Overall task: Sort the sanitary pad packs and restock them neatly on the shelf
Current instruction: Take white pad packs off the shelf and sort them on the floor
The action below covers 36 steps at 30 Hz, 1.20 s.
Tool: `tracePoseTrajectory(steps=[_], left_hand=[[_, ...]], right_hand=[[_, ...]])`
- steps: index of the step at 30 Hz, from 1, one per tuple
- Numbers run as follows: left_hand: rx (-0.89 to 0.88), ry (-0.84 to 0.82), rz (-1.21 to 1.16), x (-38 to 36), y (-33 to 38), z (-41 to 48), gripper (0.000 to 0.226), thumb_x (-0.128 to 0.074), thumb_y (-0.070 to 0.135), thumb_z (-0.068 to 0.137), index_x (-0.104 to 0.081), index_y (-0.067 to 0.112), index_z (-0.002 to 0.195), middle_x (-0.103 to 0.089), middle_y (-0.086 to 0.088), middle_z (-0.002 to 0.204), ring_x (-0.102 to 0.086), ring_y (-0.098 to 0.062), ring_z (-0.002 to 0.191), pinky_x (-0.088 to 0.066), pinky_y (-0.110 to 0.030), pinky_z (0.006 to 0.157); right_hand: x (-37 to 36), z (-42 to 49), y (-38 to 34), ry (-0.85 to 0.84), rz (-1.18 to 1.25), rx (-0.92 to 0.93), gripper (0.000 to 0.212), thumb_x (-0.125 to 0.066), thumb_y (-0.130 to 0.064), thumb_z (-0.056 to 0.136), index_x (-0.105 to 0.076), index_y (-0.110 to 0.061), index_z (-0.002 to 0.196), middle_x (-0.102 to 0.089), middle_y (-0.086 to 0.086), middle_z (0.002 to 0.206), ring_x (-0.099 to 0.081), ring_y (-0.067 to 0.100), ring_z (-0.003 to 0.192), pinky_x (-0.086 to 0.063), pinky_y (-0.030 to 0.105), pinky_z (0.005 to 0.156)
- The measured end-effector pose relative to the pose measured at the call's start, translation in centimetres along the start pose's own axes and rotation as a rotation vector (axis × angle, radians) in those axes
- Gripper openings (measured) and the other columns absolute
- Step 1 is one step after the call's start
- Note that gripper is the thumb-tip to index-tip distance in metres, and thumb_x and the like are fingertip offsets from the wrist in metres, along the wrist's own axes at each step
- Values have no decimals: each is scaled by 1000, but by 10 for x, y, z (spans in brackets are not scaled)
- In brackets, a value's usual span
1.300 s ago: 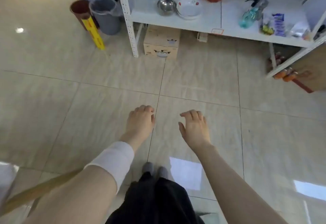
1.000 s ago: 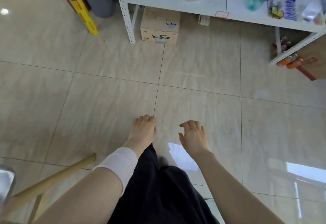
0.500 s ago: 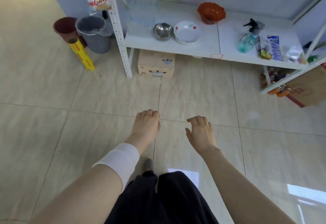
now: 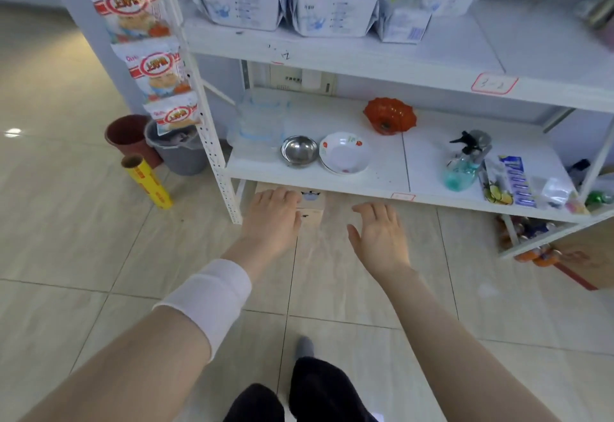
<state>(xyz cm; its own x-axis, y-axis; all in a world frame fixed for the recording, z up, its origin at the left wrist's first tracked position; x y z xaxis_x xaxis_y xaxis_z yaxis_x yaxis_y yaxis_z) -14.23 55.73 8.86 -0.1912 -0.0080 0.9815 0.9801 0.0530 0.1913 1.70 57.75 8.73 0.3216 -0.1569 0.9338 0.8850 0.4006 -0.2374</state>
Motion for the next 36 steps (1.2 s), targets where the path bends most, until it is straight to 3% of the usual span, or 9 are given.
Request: tracePoseTrajectory(steps=[10,14,18,26,29,32,34,36], left_hand=[[32,149,52,87,-31,114,33,-42,26,95,-49,16,126,-51,-4,126,-48,-24,116,-30,-32,97],[54,214,32,124,-55,161,35,-42,25,95,-48,16,128,-51,-4,128,-47,-24,118,-29,-33,98],[78,293,-44,161,-89,213,36,-44,25,94,-48,16,130,-51,-7,127,-47,-26,118,-30,-35,98],[140,437,-133,202,-149,297,51,-52,31,92,-39,16,139,-44,-11,139,-38,-29,129,-30,-44,104],[196,446,-144,209,-167,319,56,-51,36,92,-34,16,141,-38,-12,144,-30,-30,135,-24,-46,107],[244,459,-132,213,-189,337,60,-53,39,90,-35,11,140,-42,-17,138,-34,-35,130,-28,-49,105],[323,416,-115,210,-209,347,66,-51,45,89,-33,9,141,-44,-20,136,-37,-37,127,-32,-50,102],[417,348,-171,206,-226,353,72,-51,50,87,-31,7,140,-44,-22,134,-40,-38,125,-35,-49,100]], right_hand=[[46,157,-10,146,58,37,32,-74,-11,73,-64,-2,103,-62,19,100,-58,40,94,-48,42,75],[52,218,-8,133,179,-66,35,-64,-17,84,-58,0,114,-57,21,112,-49,41,107,-39,43,91],[65,282,1,154,301,-220,48,-60,-31,88,-50,-1,124,-50,20,124,-42,36,117,-33,37,97],[67,386,28,147,188,-395,80,-55,-57,82,-39,3,134,-44,20,134,-33,34,127,-26,37,104],[60,412,37,102,130,-429,82,-53,-59,82,-41,7,129,-46,24,130,-36,36,123,-27,40,103],[56,430,40,49,137,-439,77,-55,-55,83,-42,7,127,-50,24,124,-41,36,120,-33,44,101],[51,437,40,-11,203,-432,73,-56,-53,84,-40,1,132,-54,22,113,-49,35,111,-41,41,91],[48,444,40,-73,228,-416,74,-55,-54,84,-36,-10,139,-55,11,86,-52,26,89,-40,32,73]])
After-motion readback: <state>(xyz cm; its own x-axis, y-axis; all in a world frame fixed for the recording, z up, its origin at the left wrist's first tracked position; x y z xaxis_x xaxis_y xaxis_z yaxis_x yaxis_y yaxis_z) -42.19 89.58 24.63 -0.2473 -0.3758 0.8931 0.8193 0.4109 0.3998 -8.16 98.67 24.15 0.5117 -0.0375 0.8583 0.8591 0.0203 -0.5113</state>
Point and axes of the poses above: each hand's wrist, its own z-axis towards the middle knuckle, its own x-axis out of the back of the hand, y = z × x, the point moved 10 cm from there along z, towards the middle knuckle
